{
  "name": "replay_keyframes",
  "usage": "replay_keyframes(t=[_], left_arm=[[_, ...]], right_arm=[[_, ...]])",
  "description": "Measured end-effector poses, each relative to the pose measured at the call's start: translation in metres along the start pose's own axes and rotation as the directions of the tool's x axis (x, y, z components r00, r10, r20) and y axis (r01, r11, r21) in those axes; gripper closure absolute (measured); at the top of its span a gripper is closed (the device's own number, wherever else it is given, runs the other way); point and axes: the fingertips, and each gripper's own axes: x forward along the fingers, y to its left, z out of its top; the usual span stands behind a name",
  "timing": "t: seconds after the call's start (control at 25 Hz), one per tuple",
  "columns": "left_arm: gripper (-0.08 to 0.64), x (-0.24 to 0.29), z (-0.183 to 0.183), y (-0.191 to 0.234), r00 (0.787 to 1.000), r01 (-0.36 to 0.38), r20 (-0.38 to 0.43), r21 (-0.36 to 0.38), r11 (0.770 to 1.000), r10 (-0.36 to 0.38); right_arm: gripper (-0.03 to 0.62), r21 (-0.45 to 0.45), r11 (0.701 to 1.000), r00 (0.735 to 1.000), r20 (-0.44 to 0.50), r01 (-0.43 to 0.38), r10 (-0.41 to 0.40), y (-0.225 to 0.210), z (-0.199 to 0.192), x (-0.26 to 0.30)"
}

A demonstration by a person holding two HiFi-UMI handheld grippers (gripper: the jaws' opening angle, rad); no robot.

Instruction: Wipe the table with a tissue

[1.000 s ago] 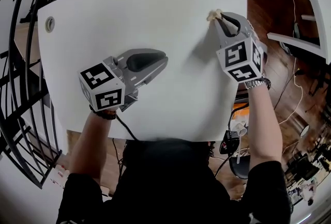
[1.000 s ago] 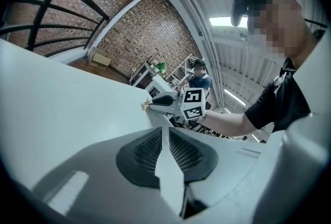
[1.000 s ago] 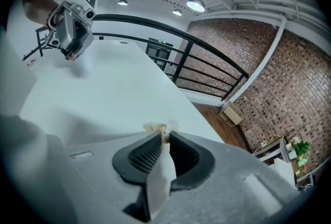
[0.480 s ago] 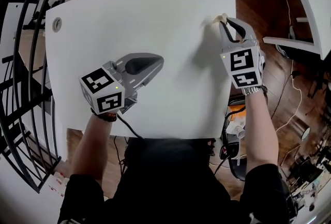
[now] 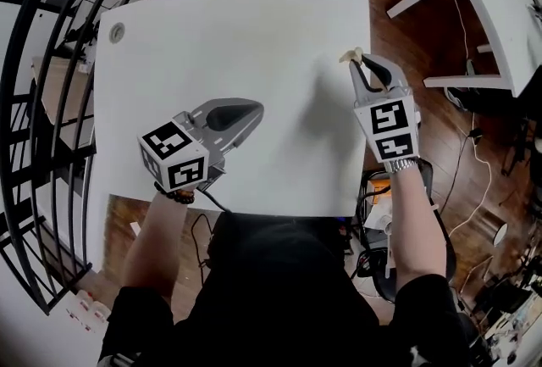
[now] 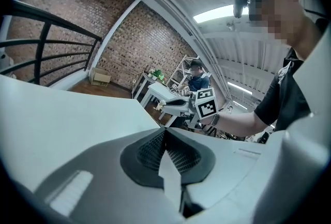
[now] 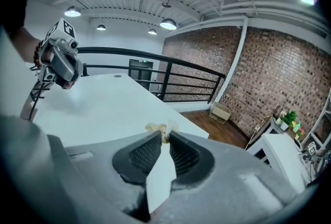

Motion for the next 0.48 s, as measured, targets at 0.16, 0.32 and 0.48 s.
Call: replay_keyframes(t=[0.16,0.32,0.48], left_arm=[[0.543,-0.009,0.003,-0.024,0.998,-0.044,0.036,0.019,0.999,0.044],[0.543,-0.029,0.003,-0.043,0.993,-0.091,0.073,0.031,0.995,0.089],[0.543,-0.046,0.004,-0.056,0.975,-0.19,0.123,0.049,0.981,0.183]], right_arm=[[0.552,0.019,1.0,0.999,0.04,-0.021,0.02,0.01,0.005,-0.03],[0.552,0.024,0.998,0.996,0.082,-0.049,0.047,0.033,0.019,-0.055],[0.552,0.041,0.996,0.987,0.141,-0.078,0.072,0.052,0.033,-0.082]])
